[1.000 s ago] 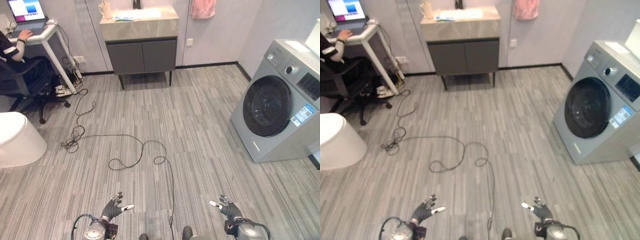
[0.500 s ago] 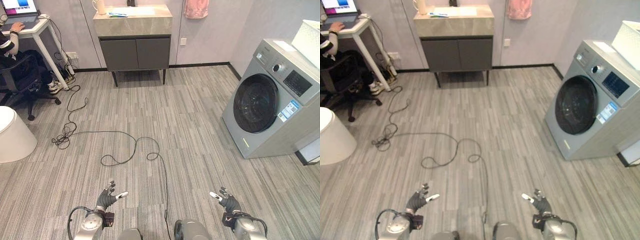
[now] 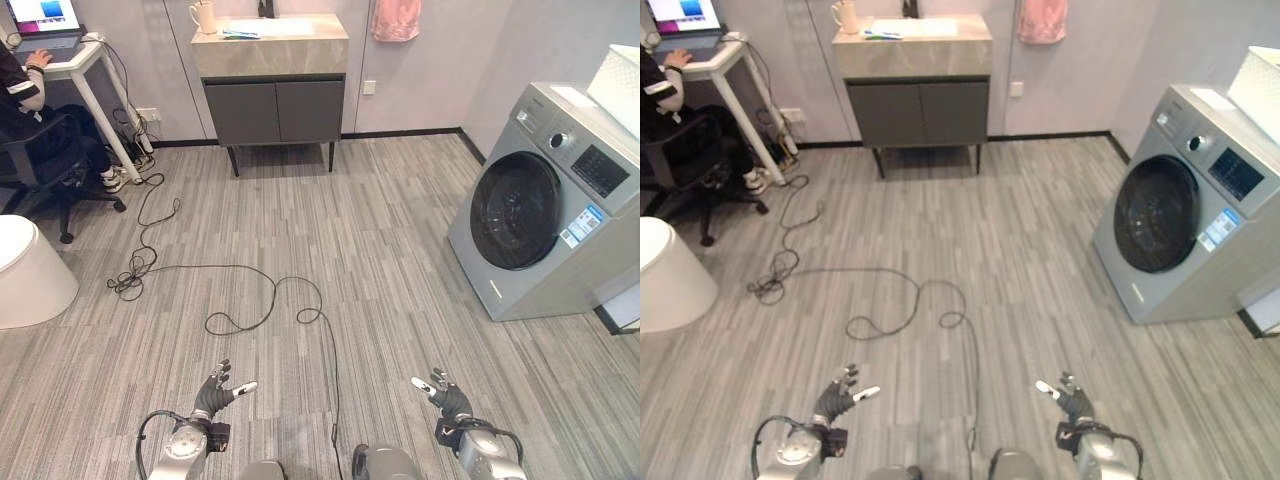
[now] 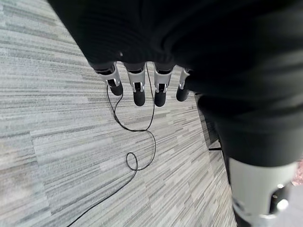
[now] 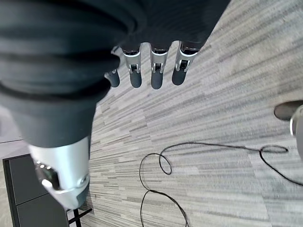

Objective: Put brush and paste in cup on sink, flatten towel.

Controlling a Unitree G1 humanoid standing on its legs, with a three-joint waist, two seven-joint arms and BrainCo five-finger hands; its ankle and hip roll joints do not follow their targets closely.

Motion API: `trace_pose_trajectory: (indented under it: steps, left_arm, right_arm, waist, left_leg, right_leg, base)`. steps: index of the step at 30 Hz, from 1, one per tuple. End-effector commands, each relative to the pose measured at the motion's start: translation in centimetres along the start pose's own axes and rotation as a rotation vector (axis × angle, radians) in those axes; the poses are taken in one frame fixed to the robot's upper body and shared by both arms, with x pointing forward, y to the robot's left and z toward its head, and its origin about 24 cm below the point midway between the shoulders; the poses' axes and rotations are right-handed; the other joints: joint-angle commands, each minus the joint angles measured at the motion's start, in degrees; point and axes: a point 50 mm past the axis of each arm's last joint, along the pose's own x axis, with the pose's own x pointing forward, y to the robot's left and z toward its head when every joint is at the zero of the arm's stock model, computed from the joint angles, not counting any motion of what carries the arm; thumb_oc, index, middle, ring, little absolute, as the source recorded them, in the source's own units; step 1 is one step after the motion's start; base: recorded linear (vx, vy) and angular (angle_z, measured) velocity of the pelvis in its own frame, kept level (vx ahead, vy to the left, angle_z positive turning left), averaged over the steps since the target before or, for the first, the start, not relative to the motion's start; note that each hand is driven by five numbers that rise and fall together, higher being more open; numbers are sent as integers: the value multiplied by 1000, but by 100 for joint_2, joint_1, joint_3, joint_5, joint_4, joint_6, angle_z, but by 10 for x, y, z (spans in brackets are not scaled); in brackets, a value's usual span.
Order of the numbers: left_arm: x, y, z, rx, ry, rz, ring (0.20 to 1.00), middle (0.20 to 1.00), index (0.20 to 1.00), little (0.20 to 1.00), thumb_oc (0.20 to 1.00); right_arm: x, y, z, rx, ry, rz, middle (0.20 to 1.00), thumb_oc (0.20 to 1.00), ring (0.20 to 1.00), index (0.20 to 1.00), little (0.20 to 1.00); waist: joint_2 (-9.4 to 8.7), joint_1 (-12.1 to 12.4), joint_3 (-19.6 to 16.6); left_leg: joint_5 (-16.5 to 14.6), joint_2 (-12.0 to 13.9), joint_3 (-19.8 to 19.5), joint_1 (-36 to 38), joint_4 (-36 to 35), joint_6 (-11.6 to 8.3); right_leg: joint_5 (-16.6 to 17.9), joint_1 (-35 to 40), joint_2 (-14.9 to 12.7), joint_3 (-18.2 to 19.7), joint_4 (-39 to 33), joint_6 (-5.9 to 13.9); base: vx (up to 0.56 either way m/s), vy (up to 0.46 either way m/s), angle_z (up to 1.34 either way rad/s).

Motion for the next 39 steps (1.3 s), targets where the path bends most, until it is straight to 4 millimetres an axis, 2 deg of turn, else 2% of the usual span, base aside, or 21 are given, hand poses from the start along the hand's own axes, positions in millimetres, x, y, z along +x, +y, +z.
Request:
trace_pose_trajectory:
  steps: [1, 4, 5, 7, 9, 12, 14, 15, 16, 17, 19, 21, 22, 23, 24, 26, 28, 30, 34, 37, 39]
  left_arm:
    - [1, 12, 37, 60, -185, 21, 1000, 1000, 1000, 1000, 1000]
    - [0, 11, 32, 88, -165, 11, 1000, 1000, 1000, 1000, 1000]
    - [1, 12, 31, 87, -160, 17, 1000, 1000, 1000, 1000, 1000]
    - [2, 12, 31, 82, -159, 21, 1000, 1000, 1000, 1000, 1000]
    - [6, 9, 37, 71, -174, 15, 1000, 1000, 1000, 1000, 1000]
    - [7, 3, 40, 74, -179, -15, 1000, 1000, 1000, 1000, 1000]
    - [9, -1, 36, 76, -156, -24, 1000, 1000, 1000, 1000, 1000]
    - [8, 0, 33, 60, -143, -25, 1000, 1000, 1000, 1000, 1000]
    - [7, -2, 26, 45, -113, -39, 1000, 1000, 1000, 1000, 1000]
    - [7, -2, 26, 45, -113, -38, 1000, 1000, 1000, 1000, 1000]
    - [7, -1, 21, 19, -80, -32, 1000, 1000, 1000, 1000, 1000]
    - [10, -3, 22, 9, -78, -30, 1000, 1000, 1000, 1000, 1000]
    - [11, -4, 25, 1, -85, -18, 1000, 1000, 1000, 1000, 1000]
    - [11, -4, 25, 2, -85, -17, 1000, 1000, 1000, 1000, 1000]
    - [11, -3, 24, -14, -84, -4, 1000, 1000, 1000, 1000, 1000]
    - [10, -4, 24, -23, -90, -9, 1000, 1000, 1000, 1000, 1000]
    - [10, -1, 24, -5, -93, -6, 1000, 1000, 1000, 1000, 1000]
    - [9, -1, 23, 6, -88, -2, 1000, 1000, 1000, 1000, 1000]
    - [8, 5, 21, 11, -85, 23, 1000, 1000, 1000, 1000, 1000]
    - [5, 9, 22, 37, -102, 39, 1000, 1000, 1000, 1000, 1000]
    - [7, 7, 22, 53, -94, 30, 1000, 1000, 1000, 1000, 1000]
  right_arm:
    - [2, 21, 47, -12, -211, 108, 1000, 1000, 1000, 1000, 1000]
    - [-1, 22, 52, -9, -238, 135, 1000, 1000, 1000, 1000, 1000]
    - [-2, 22, 56, -10, -258, 144, 1000, 1000, 1000, 1000, 1000]
    - [-3, 23, 60, -17, -275, 148, 1000, 1000, 1000, 1000, 1000]
    - [-4, 22, 62, -81, -278, 154, 1000, 1000, 1000, 1000, 1000]
    - [-7, 13, 52, -94, -245, 141, 1000, 1000, 1000, 1000, 1000]
    - [-9, 5, 48, -105, -228, 126, 1000, 1000, 1000, 1000, 1000]
    - [-11, 3, 47, -109, -222, 127, 1000, 1000, 1000, 1000, 1000]
    - [-12, -3, 41, -132, -195, 128, 1000, 1000, 1000, 1000, 1000]
    - [-12, -3, 41, -132, -195, 128, 1000, 1000, 1000, 1000, 1000]
    - [-15, -7, 41, -169, -196, 132, 1000, 1000, 1000, 1000, 1000]
    - [-14, -12, 41, -175, -184, 106, 1000, 1000, 1000, 1000, 1000]
    - [-13, -14, 44, -191, -188, 84, 1000, 1000, 1000, 1000, 1000]
    - [-12, -14, 44, -191, -188, 84, 1000, 1000, 1000, 1000, 1000]
    - [-12, -15, 42, -190, -177, 81, 1000, 1000, 1000, 1000, 1000]
    - [-13, -14, 38, -149, -166, 84, 1000, 1000, 1000, 1000, 1000]
    - [-12, -13, 36, -169, -162, 87, 1000, 1000, 1000, 1000, 1000]
    - [-9, -7, 34, -228, -150, 101, 1000, 1000, 1000, 1000, 1000]
    - [-5, 0, 37, -285, -148, 121, 1000, 1000, 1000, 1000, 1000]
    - [-4, 16, 34, -267, -141, 185, 1000, 1000, 1000, 1000, 1000]
    - [-4, 22, 32, -227, -135, 198, 1000, 1000, 1000, 1000, 1000]
  waist:
    - [-14, -85, 455]
    - [84, -201, 509]
    - [69, -248, 535]
    - [66, -288, 520]
    - [71, -425, 536]
    - [42, -579, 477]
    - [155, -650, 366]
    - [198, -690, 322]
    - [245, -677, 278]
    - [234, -686, 264]
    - [130, -581, 378]
    - [26, -519, 550]
    - [-45, -395, 629]
    - [-59, -404, 619]
    - [-37, -369, 603]
    - [-64, -342, 596]
    - [-4, -232, 595]
    - [104, 17, 541]
    - [75, 216, 450]
    - [-83, 441, 299]
    - [-267, 446, 242]
  left_leg:
    - [-107, -297, 205, 235, -153, 452]
    - [-43, -298, 239, 501, -585, 437]
    - [-44, -337, 262, 592, -698, 394]
    - [-56, -338, 281, 692, -852, 327]
    - [-135, -241, 236, 1075, -1058, 117]
    - [-86, -30, 59, 1547, -1194, -89]
    - [256, 249, -26, 1664, -1106, -250]
    - [518, 372, -73, 1611, -913, -333]
    - [1320, 580, -153, 1216, -8, -417]
    - [1335, 567, -162, 1195, -11, -417]
    - [1820, 794, -134, 608, 1292, -346]
    - [1755, 805, -54, 20, 2361, -269]
    - [1490, 449, -146, -412, 2427, -222]
    - [1506, 431, -146, -422, 2412, -217]
    - [1313, 53, -139, -650, 2199, -184]
    - [1181, 296, 425, -1101, 1623, -164]
    - [1167, 109, 560, -1377, 322, -86]
    - [1851, 15, -69, -1626, -1677, -247]
    - [2118, 157, -195, -1910, -2016, -317]
    - [2213, -25, -409, -1942, -1322, -142]
    - [1906, -228, -271, -1957, -813, 46]
  right_leg:
    - [1586, -142, -336, 649, 795, 493]
    - [1172, -564, 20, 686, 541, 483]
    - [1158, -658, 23, 658, -101, 503]
    - [1354, -743, -107, 540, -933, 566]
    - [1859, -1030, -318, 712, -2107, 743]
    - [2016, -1000, -136, 914, -1935, 736]
    - [1887, -931, 207, 816, -1723, 563]
    - [1789, -867, 352, 757, -1648, 463]
    - [1576, -669, 594, 673, -1627, 191]
    - [1588, -682, 580, 671, -1636, 190]
    - [1313, -306, 746, 619, -1675, -132]
    - [1132, -85, 798, 617, -1683, -327]
    - [1013, 128, 776, 666, -1702, -329]
    - [1019, 116, 759, 664, -1706, -325]
    - [982, 246, 777, 702, -1736, -289]
    - [866, 505, 728, 626, -1842, -214]
    - [711, 761, 811, 620, -1943, -140]
    - [437, 1296, 954, 753, -2170, -19]
    - [83, 1760, 915, 1069, -2010, -1]
    - [-211, 2119, 733, 1323, -1508, 86]
    - [684, 1969, 488, 1401, -663, 347]
  base:
    - [39, 168, 14]
    - [167, 73, -16]
    - [247, -12, -18]
    - [268, -67, -14]
    - [484, -164, -2]
    - [459, -241, 27]
    - [468, -363, 53]
    - [609, -545, 72]
    - [404, -398, 73]
    - [386, -425, 53]
    - [348, -449, 19]
    - [382, -413, 11]
    - [353, -248, 0]
    - [404, -151, -6]
    - [339, -78, -8]
    - [444, -124, 3]
    - [475, -24, 0]
    - [680, 36, -12]
    - [655, 92, -57]
    - [651, 213, -86]
    - [569, 284, -94]
